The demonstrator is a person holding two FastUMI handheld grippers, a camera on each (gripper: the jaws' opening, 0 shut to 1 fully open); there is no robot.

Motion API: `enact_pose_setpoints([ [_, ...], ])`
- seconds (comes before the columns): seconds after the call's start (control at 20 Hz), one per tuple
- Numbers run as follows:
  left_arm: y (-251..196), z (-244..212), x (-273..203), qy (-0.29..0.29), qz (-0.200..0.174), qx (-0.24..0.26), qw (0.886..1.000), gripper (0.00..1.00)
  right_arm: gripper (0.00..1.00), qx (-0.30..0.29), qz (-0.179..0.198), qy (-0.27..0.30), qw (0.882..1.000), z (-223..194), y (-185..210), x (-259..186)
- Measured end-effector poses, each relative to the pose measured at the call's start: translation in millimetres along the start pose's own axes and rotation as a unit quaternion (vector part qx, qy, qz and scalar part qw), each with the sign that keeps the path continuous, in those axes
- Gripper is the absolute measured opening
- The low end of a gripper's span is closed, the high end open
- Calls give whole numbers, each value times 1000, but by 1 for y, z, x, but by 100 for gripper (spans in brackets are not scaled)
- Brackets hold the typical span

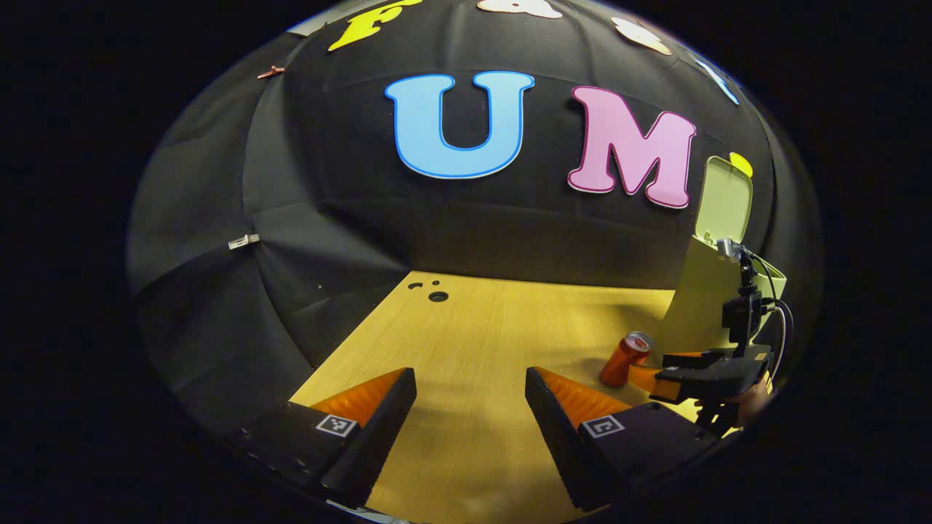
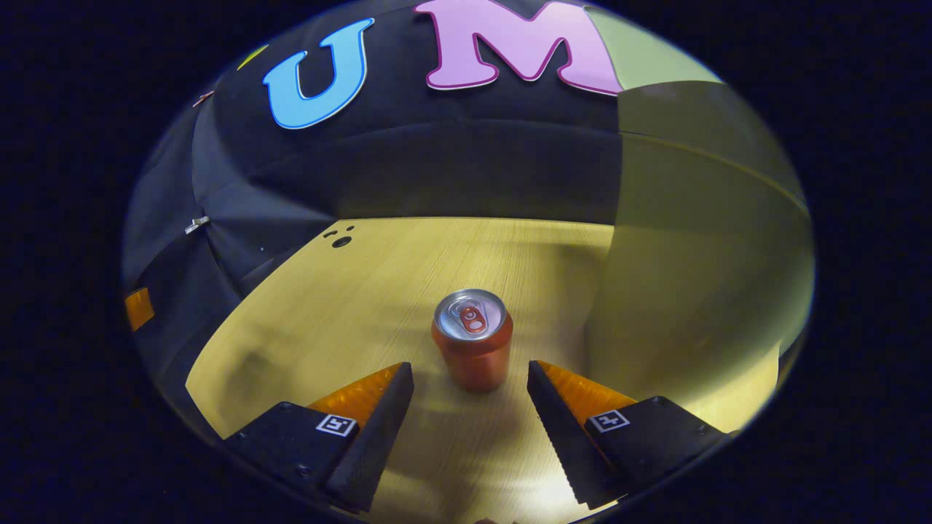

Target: Press the lid of the desktop garbage bin to open it, pick up the crumpled paper on the desktop and throw it into the bin, then pick up the pop can on the desktop and drop it into the bin, and finally close the garbage bin lid.

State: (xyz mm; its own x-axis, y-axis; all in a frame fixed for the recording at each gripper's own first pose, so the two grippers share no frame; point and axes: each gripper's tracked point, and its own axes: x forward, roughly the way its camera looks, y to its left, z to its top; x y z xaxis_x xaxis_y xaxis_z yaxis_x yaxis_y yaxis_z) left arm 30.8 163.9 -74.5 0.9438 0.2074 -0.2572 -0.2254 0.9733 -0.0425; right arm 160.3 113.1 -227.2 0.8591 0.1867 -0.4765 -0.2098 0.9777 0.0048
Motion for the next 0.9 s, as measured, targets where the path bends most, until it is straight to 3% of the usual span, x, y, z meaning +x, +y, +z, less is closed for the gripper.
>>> enact_pose_setpoints([
  [0.3,7,-1,4,4,12,9,1000,96,99,-20,-15,1,1000,9,-2,32],
  [0.7,-12,5,10,3,0,22,1000,96,99,-5,-25,13,1000,5,-15,52],
  [0.8,-15,3,10,4,-4,26,1000,96,83,-16,-18,11,1000,6,-11,51],
  [0.9,-18,3,7,3,-5,28,1000,96,83,-23,-6,7,1000,11,-4,46],
])
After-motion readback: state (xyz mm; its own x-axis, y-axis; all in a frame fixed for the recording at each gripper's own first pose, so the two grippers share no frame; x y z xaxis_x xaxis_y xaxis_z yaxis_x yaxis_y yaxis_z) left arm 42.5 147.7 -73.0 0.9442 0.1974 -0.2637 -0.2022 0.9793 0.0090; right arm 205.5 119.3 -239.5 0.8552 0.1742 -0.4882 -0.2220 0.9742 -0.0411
